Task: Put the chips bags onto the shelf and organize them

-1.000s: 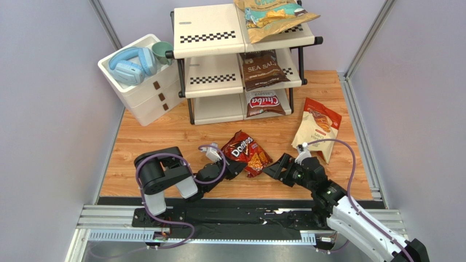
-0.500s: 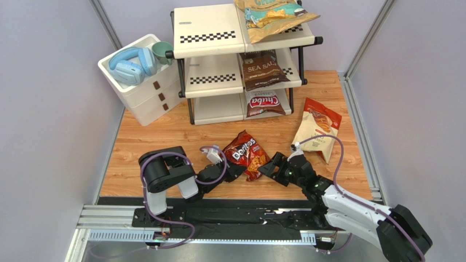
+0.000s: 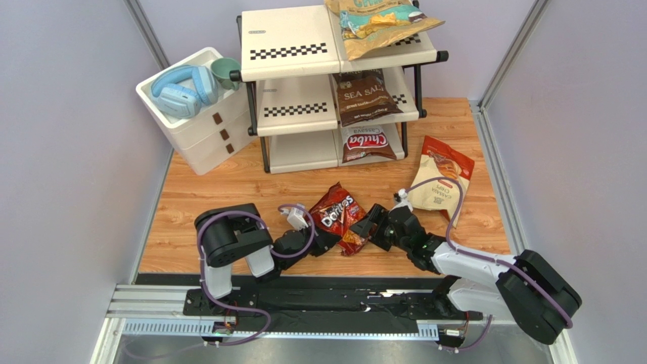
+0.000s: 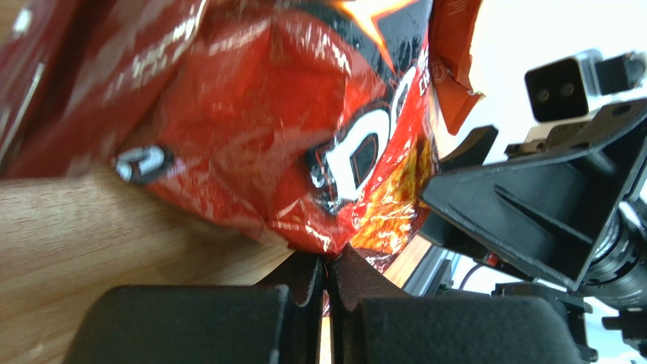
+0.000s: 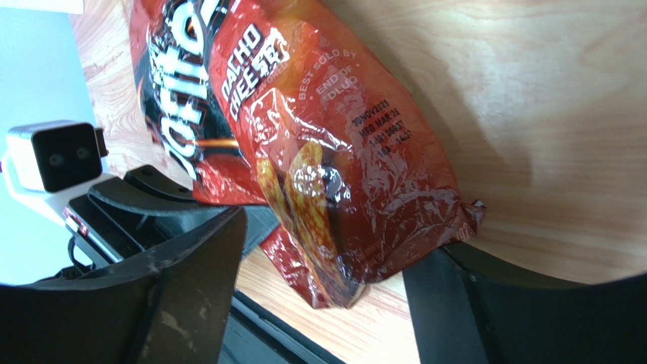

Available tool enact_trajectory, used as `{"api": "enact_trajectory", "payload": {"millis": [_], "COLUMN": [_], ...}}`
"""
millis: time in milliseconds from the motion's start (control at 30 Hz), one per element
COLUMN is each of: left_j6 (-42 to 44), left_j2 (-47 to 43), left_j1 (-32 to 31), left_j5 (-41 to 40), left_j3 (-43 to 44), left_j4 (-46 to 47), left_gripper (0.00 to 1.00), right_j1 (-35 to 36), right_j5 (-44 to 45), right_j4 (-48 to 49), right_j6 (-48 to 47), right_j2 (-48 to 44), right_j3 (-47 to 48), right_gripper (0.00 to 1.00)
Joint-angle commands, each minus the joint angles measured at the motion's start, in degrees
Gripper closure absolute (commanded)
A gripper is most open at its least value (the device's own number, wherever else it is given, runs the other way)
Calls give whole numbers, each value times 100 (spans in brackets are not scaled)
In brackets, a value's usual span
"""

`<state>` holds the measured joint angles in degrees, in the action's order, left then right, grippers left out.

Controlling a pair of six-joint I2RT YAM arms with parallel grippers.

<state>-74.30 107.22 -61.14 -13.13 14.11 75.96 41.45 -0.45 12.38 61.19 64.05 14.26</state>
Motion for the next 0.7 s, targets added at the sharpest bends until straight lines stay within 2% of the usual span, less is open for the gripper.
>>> {"api": "enact_trajectory", "payload": {"millis": [0, 67, 167, 367, 400, 467, 533, 600, 667], "left_j6": [197, 293, 329, 329, 355, 373, 347, 285, 241], "left_j2": [176, 185, 273, 352, 352, 335, 291, 168, -42], "left_j1": [-38, -47, -117, -152, -161, -178, -187, -187, -196], "left_j5": [222, 423, 591, 732, 759, 811, 768, 698, 496], "left_j3": [-22, -48, -40, -31, -48, -75, -145, -294, -470], "left_j4": [1061, 1122, 1158, 1158, 1158, 1158, 1158, 1158, 1158], "left_gripper": [100, 100, 100, 100, 100, 100, 100, 99, 88], "right_j1": [82, 82, 117, 214, 223, 240, 241, 258, 267], "right_j5": [247, 273, 212, -50, -52, -52, -61, -87, -43], "right_j4": [615, 756, 1003, 1477, 1512, 1557, 1495, 1382, 1171], "right_j6": [33, 77, 69, 25, -19, -63, -177, -282, -502], "right_j2": [300, 415, 687, 1258, 1294, 1338, 1312, 1154, 961], "right_j3": [209, 156, 138, 243, 270, 288, 305, 314, 349], "right_gripper": [30, 35, 48, 61, 70, 95, 100, 100, 100]}}
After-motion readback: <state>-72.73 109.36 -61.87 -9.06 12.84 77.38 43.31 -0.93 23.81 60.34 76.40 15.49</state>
